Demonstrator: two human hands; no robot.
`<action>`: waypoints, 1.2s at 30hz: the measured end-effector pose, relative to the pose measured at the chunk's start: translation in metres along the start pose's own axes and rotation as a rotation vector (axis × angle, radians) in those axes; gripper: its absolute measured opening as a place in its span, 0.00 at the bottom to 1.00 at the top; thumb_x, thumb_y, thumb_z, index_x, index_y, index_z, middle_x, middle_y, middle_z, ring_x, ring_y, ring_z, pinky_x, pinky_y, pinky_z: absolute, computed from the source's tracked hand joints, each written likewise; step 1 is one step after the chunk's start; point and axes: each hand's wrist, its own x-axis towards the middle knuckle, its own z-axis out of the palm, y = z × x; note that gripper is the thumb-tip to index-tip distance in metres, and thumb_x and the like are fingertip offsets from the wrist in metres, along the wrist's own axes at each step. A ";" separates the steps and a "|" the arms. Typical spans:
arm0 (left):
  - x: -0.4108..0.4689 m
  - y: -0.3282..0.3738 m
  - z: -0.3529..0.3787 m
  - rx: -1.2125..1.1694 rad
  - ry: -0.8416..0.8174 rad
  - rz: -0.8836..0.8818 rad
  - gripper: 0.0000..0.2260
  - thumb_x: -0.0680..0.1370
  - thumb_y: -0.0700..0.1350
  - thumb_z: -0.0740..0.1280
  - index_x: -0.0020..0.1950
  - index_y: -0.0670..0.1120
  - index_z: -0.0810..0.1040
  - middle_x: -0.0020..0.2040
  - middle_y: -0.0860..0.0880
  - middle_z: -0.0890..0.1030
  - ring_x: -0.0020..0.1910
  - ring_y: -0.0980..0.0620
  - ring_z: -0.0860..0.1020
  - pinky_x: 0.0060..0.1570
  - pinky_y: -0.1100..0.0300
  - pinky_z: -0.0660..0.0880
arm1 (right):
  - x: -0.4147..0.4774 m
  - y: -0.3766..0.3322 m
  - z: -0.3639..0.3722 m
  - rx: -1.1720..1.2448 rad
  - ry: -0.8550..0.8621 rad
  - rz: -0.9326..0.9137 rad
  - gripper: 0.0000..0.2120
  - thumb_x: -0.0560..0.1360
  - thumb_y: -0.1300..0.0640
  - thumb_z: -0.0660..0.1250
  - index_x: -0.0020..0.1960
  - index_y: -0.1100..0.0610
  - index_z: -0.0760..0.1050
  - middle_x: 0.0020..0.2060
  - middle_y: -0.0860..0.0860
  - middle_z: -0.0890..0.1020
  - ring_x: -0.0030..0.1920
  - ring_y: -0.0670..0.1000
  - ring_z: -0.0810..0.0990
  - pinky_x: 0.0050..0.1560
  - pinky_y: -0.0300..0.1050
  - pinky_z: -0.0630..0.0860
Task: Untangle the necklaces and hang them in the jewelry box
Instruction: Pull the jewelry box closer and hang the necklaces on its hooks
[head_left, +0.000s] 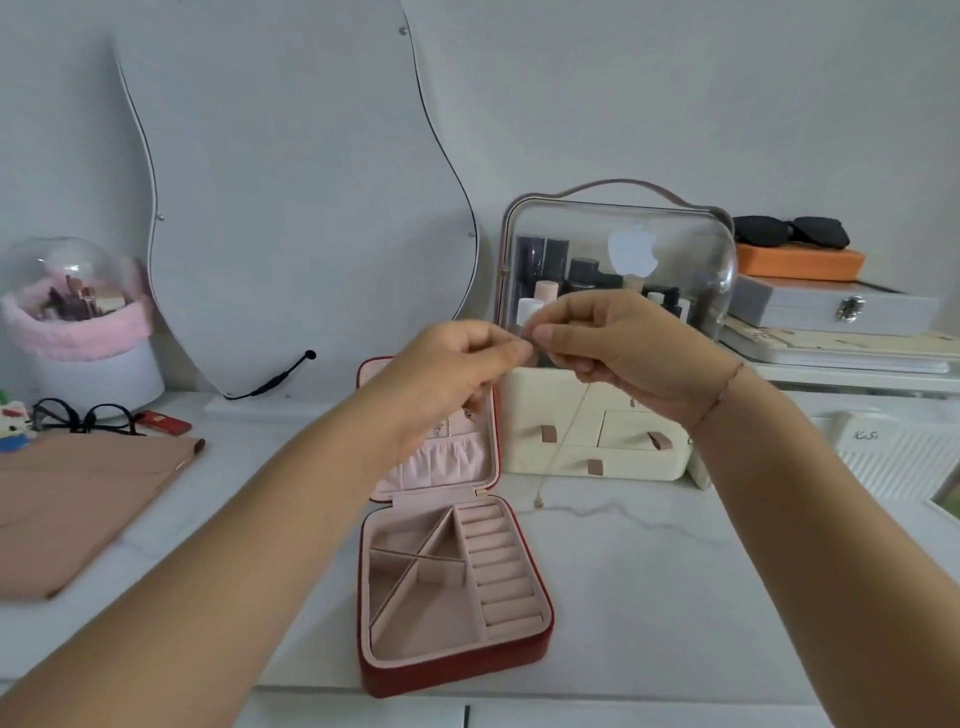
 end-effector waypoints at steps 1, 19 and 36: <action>0.001 0.004 -0.006 0.043 0.031 0.027 0.05 0.77 0.45 0.67 0.46 0.45 0.80 0.25 0.57 0.69 0.25 0.58 0.65 0.31 0.63 0.66 | 0.003 -0.003 0.001 -0.004 0.000 -0.013 0.09 0.76 0.65 0.66 0.53 0.68 0.77 0.27 0.48 0.72 0.27 0.42 0.67 0.31 0.32 0.64; 0.043 -0.104 -0.008 0.285 0.621 0.040 0.05 0.74 0.40 0.70 0.38 0.43 0.81 0.33 0.51 0.80 0.34 0.53 0.77 0.33 0.72 0.68 | 0.064 0.104 0.081 -0.229 0.566 0.114 0.03 0.73 0.59 0.68 0.41 0.55 0.80 0.33 0.46 0.80 0.37 0.47 0.77 0.41 0.40 0.72; 0.056 -0.129 0.012 0.437 0.821 -0.105 0.09 0.74 0.45 0.68 0.34 0.47 0.74 0.30 0.51 0.78 0.31 0.51 0.74 0.26 0.60 0.64 | 0.074 0.128 0.101 -0.613 0.709 0.215 0.07 0.77 0.50 0.63 0.44 0.52 0.74 0.38 0.49 0.81 0.38 0.53 0.75 0.35 0.44 0.64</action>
